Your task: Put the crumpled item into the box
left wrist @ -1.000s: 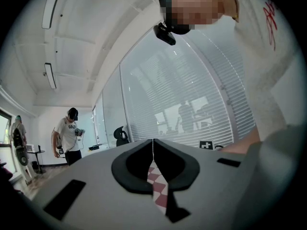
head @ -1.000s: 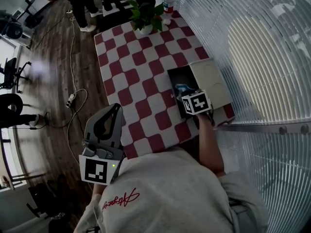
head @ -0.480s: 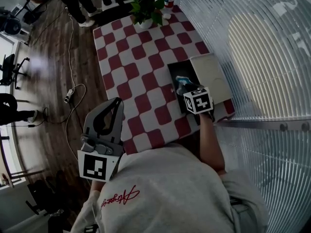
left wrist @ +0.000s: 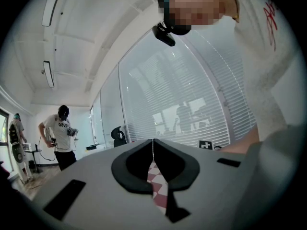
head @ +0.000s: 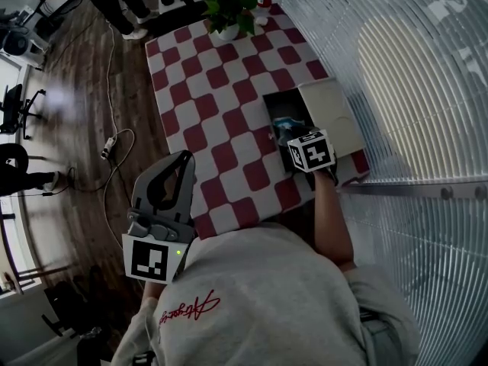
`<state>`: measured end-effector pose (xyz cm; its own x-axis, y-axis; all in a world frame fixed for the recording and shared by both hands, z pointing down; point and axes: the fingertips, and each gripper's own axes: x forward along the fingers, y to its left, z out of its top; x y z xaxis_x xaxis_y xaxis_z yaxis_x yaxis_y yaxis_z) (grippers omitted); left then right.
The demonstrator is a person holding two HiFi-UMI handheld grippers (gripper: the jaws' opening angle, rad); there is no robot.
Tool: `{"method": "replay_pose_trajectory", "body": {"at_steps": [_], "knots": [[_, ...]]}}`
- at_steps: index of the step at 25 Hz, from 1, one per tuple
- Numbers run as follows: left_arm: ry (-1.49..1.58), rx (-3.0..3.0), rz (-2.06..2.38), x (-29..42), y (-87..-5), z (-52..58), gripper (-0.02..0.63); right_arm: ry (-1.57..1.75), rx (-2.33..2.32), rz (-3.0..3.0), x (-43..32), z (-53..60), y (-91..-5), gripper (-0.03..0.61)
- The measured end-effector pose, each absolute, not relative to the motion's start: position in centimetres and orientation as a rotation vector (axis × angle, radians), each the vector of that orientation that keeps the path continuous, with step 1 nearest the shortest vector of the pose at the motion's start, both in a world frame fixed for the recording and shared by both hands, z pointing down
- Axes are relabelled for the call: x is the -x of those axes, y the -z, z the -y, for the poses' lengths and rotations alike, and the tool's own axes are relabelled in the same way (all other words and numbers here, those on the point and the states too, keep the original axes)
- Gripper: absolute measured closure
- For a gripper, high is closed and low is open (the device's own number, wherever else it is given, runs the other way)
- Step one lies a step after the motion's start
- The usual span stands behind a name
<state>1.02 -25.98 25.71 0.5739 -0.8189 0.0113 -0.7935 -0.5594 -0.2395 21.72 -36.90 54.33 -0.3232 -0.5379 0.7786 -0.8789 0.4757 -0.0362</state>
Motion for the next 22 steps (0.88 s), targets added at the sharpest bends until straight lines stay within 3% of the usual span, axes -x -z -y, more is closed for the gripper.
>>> {"method": "replay_pose_trajectory", "body": {"at_steps": [22], "knots": [[0.162,2.585,-1.349,-0.5,-25.6,25.1,0.595,-0.523,-1.320,2.097,-21.6,36.4,-52.0,0.480]]}}
